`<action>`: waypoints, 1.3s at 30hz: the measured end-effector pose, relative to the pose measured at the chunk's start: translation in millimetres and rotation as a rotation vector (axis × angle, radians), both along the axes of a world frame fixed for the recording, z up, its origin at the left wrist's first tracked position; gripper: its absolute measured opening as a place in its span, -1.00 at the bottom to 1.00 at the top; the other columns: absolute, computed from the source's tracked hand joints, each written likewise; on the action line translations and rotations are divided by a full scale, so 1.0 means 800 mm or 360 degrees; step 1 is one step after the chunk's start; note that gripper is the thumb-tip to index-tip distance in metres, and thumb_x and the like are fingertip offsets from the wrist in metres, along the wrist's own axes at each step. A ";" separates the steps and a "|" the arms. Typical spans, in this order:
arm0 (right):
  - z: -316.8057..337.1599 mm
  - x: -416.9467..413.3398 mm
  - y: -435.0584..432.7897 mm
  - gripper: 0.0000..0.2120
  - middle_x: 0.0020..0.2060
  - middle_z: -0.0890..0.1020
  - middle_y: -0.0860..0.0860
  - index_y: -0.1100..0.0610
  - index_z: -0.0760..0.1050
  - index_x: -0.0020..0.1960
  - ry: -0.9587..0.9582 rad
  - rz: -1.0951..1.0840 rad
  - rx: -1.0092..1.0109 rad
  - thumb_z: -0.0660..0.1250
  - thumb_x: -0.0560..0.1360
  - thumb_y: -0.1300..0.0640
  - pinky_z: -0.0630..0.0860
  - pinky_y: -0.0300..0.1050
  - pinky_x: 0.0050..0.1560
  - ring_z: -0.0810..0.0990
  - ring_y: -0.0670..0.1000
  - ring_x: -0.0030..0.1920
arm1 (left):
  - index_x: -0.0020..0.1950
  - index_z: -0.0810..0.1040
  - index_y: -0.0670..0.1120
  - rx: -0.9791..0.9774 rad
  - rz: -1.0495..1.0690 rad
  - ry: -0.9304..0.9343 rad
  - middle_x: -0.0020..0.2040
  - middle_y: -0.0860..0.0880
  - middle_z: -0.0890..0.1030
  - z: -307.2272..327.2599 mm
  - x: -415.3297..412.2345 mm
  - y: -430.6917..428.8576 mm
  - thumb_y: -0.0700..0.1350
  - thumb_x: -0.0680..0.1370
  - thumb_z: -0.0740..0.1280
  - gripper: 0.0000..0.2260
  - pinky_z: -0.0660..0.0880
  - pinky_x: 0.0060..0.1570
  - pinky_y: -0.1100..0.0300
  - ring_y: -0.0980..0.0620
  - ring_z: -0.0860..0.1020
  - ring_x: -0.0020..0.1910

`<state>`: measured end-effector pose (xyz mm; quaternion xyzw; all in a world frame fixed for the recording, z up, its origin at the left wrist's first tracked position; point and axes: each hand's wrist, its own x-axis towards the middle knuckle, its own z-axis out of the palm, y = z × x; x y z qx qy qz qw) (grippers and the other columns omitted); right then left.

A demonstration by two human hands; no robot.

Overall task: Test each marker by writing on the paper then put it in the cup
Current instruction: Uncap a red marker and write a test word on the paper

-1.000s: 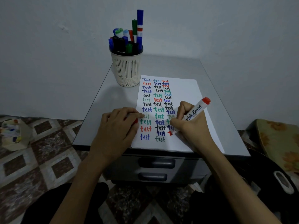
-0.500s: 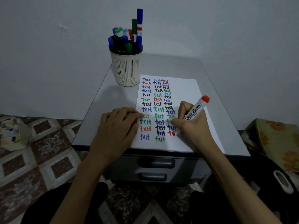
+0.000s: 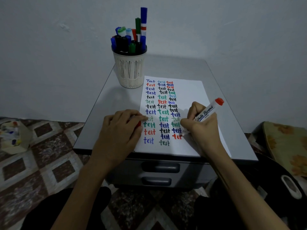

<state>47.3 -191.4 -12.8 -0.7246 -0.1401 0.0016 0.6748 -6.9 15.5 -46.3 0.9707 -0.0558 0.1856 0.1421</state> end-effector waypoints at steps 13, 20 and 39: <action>-0.001 0.000 0.001 -0.68 -0.46 0.59 -0.07 0.24 0.23 -0.32 0.0011 -0.0004 0.0037 0.27 0.41 0.54 0.63 -0.08 -0.29 0.69 0.04 -0.23 | 0.23 0.47 0.08 -0.0030 -0.0022 -0.0004 0.21 0.09 0.45 -0.001 -0.001 0.001 0.10 0.56 -0.05 -0.60 0.16 0.11 0.21 0.10 0.38 0.19; 0.003 0.003 -0.002 -0.69 -0.47 0.38 0.12 0.21 0.27 -0.35 0.0051 -0.0165 0.0285 0.31 0.38 0.50 0.53 -0.23 -0.37 0.43 -0.05 -0.50 | 0.24 0.49 0.06 -0.0062 -0.0050 -0.0033 0.18 0.08 0.45 -0.001 -0.001 0.003 0.10 0.57 -0.03 -0.59 0.11 0.09 0.26 0.11 0.39 0.16; 0.024 -0.028 0.019 -0.84 -0.34 0.64 0.10 0.24 0.39 -0.17 0.0422 0.0044 0.0886 0.28 0.53 0.17 0.51 -0.24 -0.46 0.55 -0.02 -0.47 | 0.08 0.60 0.03 -0.1711 -0.0340 0.0009 0.04 0.02 0.66 0.022 -0.011 -0.017 0.04 0.42 0.43 -0.74 0.58 -0.02 0.15 0.01 0.59 0.10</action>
